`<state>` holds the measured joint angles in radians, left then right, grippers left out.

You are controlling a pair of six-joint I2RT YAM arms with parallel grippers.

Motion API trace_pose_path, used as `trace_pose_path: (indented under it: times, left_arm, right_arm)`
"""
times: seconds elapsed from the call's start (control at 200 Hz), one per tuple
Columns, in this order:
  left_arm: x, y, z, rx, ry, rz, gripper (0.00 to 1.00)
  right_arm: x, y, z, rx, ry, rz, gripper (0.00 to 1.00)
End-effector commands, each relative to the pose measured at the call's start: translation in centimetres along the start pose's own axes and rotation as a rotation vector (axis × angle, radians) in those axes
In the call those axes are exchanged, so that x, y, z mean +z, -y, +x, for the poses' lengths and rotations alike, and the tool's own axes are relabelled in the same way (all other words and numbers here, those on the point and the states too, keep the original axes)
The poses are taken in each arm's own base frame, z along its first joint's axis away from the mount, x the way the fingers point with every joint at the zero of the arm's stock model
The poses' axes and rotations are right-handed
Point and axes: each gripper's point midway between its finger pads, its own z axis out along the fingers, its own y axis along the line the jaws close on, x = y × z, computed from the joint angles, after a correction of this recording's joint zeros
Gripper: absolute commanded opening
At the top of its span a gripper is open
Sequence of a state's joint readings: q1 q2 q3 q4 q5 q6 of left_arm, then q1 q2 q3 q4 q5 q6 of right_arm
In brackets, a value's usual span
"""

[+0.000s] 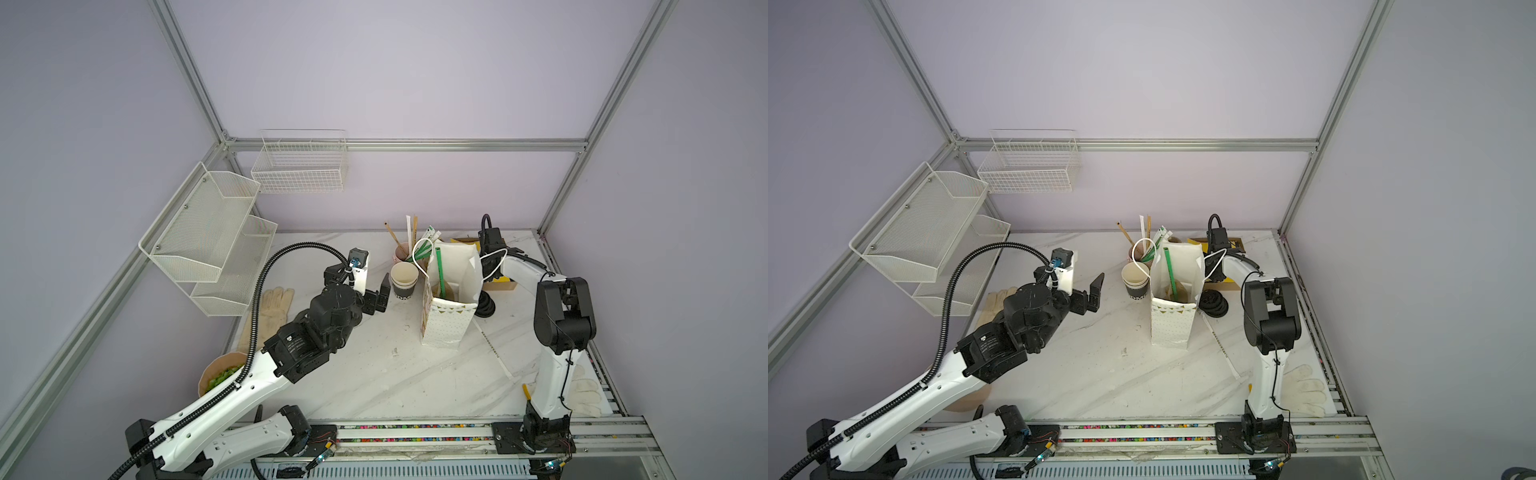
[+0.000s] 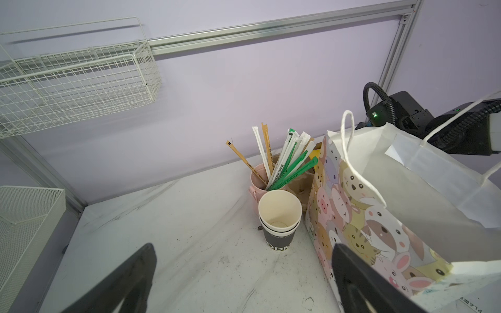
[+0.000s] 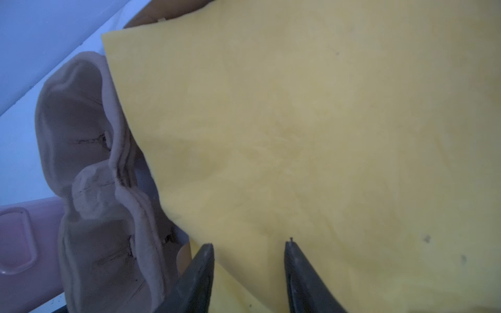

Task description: Pack the takeout coffee

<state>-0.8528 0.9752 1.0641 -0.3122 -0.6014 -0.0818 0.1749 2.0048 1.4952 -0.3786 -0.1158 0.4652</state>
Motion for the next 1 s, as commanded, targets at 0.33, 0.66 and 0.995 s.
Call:
trace_pose_path:
  times: [0.33,0.66,0.995]
  left_arm:
    - [0.1,-0.1,0.4,0.017,0.008,0.0,1.0]
    - [0.2,0.0,0.5,0.017,0.005,0.0,1.0]
    - [0.3,-0.1,0.7,0.023,0.002,-0.004,1.0]
  right_arm:
    - [0.2,-1.3,2.8,-0.065,-0.041,-0.058,0.49]
    - [2.3,-0.6,4.2,-0.091,-0.069,0.003,0.33]
    - [2.8,-0.7,3.5,-0.087,-0.062,0.007,0.06]
